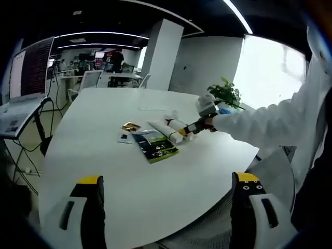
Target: Arrange the skincare products in the storage area until every visible bottle or jar stands upright without overlapping.
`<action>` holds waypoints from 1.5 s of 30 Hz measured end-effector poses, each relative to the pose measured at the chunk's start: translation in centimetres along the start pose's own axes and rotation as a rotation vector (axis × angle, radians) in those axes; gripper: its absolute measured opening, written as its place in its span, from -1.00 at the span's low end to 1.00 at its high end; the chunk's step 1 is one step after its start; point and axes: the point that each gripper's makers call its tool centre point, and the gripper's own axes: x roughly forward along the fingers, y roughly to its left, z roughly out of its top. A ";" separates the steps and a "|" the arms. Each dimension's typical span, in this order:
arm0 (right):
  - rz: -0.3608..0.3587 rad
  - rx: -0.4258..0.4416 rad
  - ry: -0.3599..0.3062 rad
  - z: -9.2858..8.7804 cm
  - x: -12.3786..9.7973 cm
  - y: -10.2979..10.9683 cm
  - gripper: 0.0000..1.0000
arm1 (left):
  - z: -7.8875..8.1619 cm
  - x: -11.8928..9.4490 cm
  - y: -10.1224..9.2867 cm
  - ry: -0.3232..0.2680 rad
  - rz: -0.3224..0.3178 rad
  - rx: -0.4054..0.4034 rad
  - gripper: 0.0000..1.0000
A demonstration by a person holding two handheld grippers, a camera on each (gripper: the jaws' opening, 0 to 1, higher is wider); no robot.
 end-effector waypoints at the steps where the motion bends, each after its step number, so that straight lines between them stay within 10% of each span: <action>1: 0.002 0.000 0.000 -0.1 -0.1 0.0 -0.55 | 0.1 0.2 -0.1 -0.002 -0.005 -0.002 0.93; 21: 0.050 0.024 -0.001 -3.0 -2.6 0.6 -0.55 | 1.8 5.6 -3.8 0.011 -0.148 0.011 0.89; 28: 0.072 0.047 0.001 -3.6 -3.3 0.6 -0.55 | 2.3 8.1 -6.9 -0.025 -0.297 -0.134 0.79; 45: 0.136 0.189 -0.014 -5.5 -5.0 -0.4 -0.55 | 3.1 12.9 -8.9 0.016 -0.404 -0.403 0.74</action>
